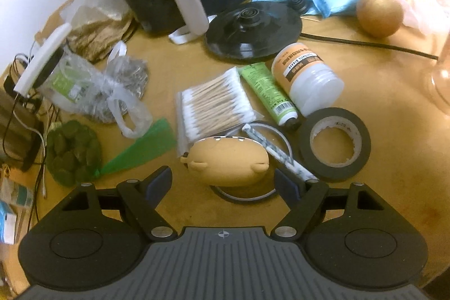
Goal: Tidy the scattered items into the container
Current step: 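Lower the left gripper toward the yellow bear-face toy, then close the left gripper on the yellow bear-face toy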
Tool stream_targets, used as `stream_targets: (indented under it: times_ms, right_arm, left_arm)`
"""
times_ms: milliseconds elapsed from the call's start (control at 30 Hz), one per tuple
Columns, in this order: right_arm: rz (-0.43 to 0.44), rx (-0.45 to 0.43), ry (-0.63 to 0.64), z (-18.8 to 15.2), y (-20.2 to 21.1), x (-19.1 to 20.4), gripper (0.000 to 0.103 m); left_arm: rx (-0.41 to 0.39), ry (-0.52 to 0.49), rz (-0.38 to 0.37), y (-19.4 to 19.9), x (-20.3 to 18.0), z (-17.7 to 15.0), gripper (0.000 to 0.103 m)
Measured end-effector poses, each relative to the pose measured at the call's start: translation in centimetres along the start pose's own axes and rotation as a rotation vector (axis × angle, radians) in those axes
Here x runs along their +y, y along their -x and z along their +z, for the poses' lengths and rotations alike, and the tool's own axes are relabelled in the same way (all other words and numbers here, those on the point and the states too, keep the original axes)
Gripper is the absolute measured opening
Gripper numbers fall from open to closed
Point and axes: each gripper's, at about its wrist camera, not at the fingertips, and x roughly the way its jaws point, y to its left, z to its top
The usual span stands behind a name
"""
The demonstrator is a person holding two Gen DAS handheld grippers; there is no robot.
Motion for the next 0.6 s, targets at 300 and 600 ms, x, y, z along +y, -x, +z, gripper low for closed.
stream_targets:
  times_ms: [300,600]
  right_arm:
    - [-0.003,0.006,0.003,-0.1,0.1,-0.1,0.049]
    - [-0.011,0.006,0.000,-0.1,0.1,-0.4,0.049]
  left_arm:
    - [-0.065,0.052,-0.033,-0.6,0.7,0.0,0.080]
    - [-0.058,0.064,-0.053,-1.8,1.2,0.3,0.080]
